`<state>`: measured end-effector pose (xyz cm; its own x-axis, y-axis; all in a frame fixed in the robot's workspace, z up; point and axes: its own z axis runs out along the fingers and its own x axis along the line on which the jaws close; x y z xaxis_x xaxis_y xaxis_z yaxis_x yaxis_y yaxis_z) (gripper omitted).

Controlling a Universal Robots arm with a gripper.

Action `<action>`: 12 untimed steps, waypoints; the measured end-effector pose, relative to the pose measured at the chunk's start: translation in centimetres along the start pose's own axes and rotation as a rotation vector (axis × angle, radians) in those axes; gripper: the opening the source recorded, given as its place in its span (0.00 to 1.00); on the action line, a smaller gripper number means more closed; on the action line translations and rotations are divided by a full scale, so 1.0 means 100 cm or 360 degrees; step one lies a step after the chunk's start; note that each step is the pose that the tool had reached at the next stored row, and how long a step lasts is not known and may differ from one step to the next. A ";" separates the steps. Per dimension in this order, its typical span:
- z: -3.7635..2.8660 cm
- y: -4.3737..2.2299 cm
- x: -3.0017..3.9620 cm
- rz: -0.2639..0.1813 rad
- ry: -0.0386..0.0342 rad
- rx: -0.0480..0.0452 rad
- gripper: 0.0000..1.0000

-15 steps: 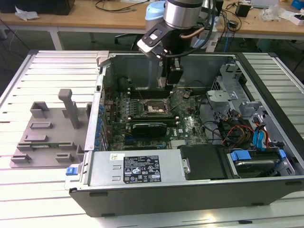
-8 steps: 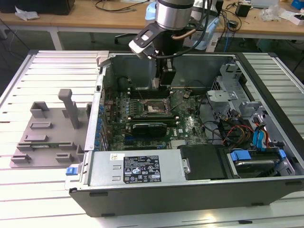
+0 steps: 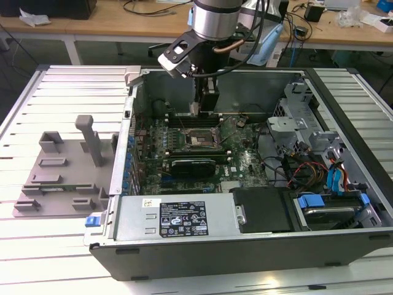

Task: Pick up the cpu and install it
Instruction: 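Place the cpu into insertion slot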

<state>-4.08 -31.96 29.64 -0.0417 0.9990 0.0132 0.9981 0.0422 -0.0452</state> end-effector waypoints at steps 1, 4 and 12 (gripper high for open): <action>0.0004 -0.0015 0.0001 0.0000 0.0000 0.0000 0.55; 0.0012 -0.0048 0.0002 0.0000 -0.0001 0.0000 0.55; 0.0032 -0.0099 0.0004 0.0000 -0.0002 0.0000 0.55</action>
<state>-5.09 -31.96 29.37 -0.0415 0.9991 0.0120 0.9981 0.0420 -0.0453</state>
